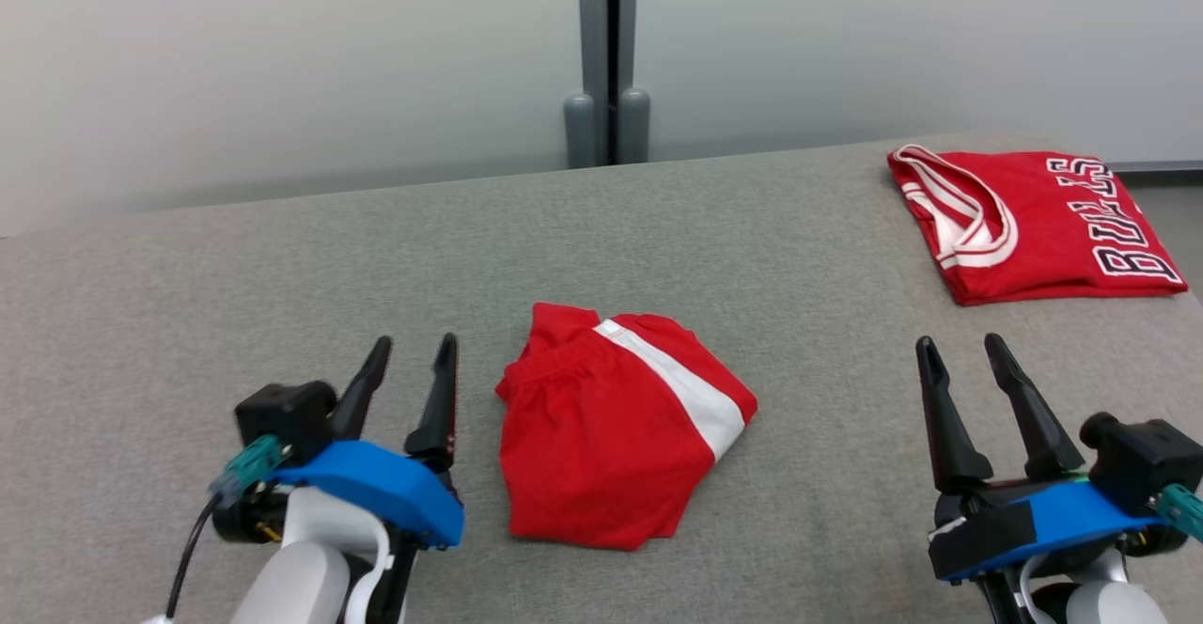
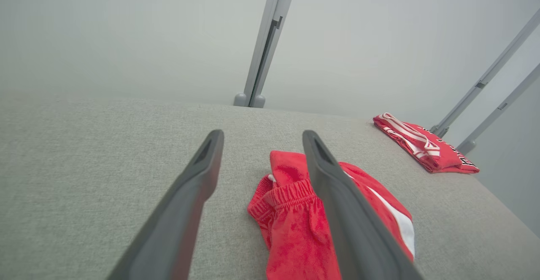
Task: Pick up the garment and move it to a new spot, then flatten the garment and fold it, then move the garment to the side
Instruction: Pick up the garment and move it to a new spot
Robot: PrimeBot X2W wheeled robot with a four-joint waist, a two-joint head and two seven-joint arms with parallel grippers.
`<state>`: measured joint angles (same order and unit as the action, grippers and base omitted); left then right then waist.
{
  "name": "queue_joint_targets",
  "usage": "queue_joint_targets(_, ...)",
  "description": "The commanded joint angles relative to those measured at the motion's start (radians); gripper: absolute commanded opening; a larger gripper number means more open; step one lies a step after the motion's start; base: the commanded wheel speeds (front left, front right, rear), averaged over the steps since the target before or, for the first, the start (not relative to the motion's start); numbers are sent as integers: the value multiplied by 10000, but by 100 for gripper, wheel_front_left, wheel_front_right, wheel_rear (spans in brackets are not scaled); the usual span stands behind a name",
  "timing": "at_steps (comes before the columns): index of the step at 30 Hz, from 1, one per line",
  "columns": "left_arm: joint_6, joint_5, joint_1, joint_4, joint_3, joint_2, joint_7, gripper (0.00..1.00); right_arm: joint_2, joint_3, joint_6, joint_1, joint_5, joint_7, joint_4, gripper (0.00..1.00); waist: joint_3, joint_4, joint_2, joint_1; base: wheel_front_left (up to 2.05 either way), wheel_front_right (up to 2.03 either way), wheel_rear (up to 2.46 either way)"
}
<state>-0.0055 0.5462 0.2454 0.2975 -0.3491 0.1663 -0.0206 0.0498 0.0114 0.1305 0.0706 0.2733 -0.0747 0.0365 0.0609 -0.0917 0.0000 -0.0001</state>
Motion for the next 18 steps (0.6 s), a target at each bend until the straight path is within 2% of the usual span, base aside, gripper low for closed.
queue_joint_targets(1,148,81,-368,-335,239,151,-349,100,17,166,5,-231,-80,-3,-27,100,-77,213,0,1,0,0,0)
queue_joint_targets(11,367,-363,-1516,-1063,713,576,-2037,100,20,596,5,-669,44,14,210,100,-287,952,0,1,0,0,0)
queue_joint_targets(18,493,-1049,-2120,-965,1138,774,-2433,100,17,674,5,-805,-30,29,282,100,-412,1233,0,1,0,0,0)
